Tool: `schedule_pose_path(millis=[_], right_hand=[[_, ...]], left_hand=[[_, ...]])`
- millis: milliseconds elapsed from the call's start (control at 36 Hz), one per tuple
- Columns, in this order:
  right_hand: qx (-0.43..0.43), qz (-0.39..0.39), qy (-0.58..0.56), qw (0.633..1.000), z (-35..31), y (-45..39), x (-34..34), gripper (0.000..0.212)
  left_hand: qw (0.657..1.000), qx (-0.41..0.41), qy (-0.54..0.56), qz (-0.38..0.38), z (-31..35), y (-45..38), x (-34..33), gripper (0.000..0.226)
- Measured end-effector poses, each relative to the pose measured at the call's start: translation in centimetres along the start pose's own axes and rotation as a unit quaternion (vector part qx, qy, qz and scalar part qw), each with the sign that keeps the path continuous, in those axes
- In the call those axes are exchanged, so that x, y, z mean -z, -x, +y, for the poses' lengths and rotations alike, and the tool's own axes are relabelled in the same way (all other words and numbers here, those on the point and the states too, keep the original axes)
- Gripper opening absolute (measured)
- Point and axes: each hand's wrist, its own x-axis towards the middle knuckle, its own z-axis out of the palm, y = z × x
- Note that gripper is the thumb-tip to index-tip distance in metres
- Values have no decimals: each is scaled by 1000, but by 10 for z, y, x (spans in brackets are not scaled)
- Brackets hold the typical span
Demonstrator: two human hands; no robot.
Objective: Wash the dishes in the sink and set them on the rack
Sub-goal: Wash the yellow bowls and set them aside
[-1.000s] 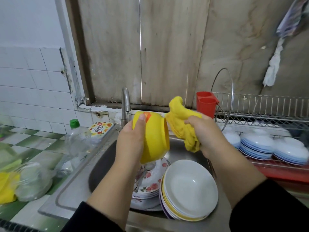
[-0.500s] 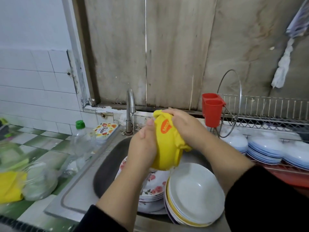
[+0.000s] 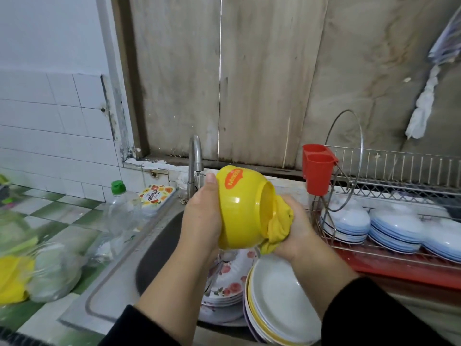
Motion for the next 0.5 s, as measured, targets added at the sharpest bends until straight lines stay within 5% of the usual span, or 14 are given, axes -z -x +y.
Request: schedule_pose_path(millis=[250, 417, 500], right_hand=[[-7, -15, -97, 995, 18, 12, -1, 44], [36, 34, 19, 999, -35, 7, -3, 33], [-1, 6, 14, 1000, -33, 3, -4, 36]], left_hand=[[993, -50, 102, 36, -23, 21, -17, 37], [962, 114, 189, -158, -12, -16, 2, 52], [976, 140, 154, -71, 2, -30, -1, 38]])
